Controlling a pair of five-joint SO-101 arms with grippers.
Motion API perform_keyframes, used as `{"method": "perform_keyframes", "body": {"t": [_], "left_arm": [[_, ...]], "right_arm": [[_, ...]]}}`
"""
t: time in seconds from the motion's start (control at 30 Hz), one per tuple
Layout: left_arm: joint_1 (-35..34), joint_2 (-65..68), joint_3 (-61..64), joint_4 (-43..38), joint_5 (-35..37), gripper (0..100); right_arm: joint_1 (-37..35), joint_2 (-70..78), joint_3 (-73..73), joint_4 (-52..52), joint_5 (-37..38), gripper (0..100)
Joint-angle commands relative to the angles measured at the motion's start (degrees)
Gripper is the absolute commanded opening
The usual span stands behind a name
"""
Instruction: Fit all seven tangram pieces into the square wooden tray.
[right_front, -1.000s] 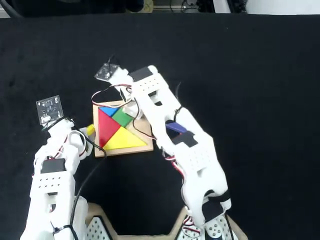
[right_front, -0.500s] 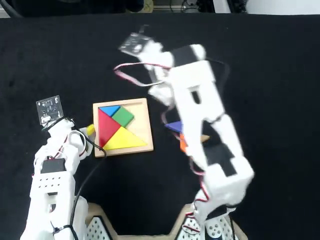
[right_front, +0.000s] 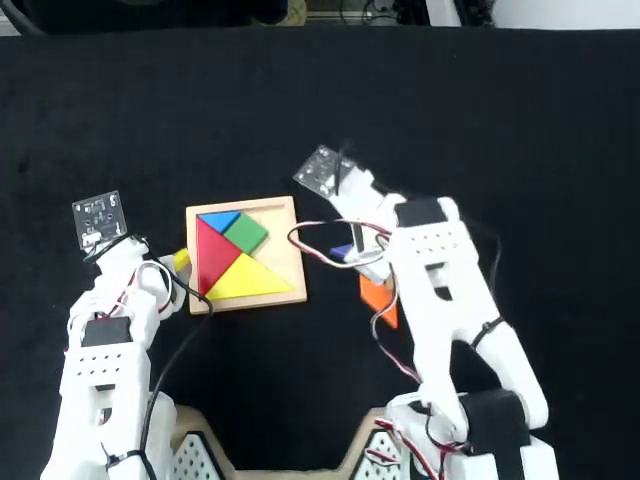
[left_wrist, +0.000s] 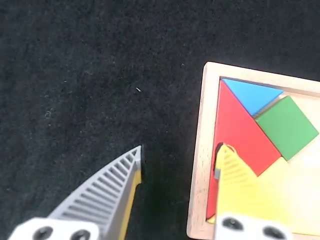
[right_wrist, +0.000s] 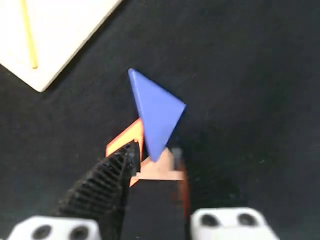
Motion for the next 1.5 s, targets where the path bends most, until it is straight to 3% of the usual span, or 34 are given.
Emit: {"method": "perform_keyframes", "body": {"t": [0.0, 0.17, 0.33, 0.63, 1.03, 1.33, 1.47], "left_arm": [[0.48, -0.97, -0.22, -1.14, -0.35, 25], [0.57, -0.97, -0.22, -1.14, -0.35, 25], [0.57, -0.97, -0.22, -1.14, -0.35, 25], [0.57, -0.97, -0.22, -1.14, -0.44, 25], [0.66, -0.97, -0.31, -1.23, -0.44, 25], [0.75, -0.97, -0.31, -1.23, -0.44, 25], [0.75, -0.97, -0.31, -1.23, -0.44, 25]], "right_arm": [[0.18, 0.75, 0.31, -1.58, 1.05, 18.3], [0.0, 7.69, -1.45, -6.42, 0.18, 18.5], [-2.9, 16.04, -5.67, -6.59, -1.14, 18.5], [-0.88, 28.62, -17.8, -6.07, -0.62, 18.5], [-1.05, 26.15, -19.38, -3.78, 5.19, 18.8], [-0.97, 27.3, -20.35, -3.69, 5.27, 18.9], [-0.79, 27.21, -23.96, 0.62, 5.27, 27.0]]}}
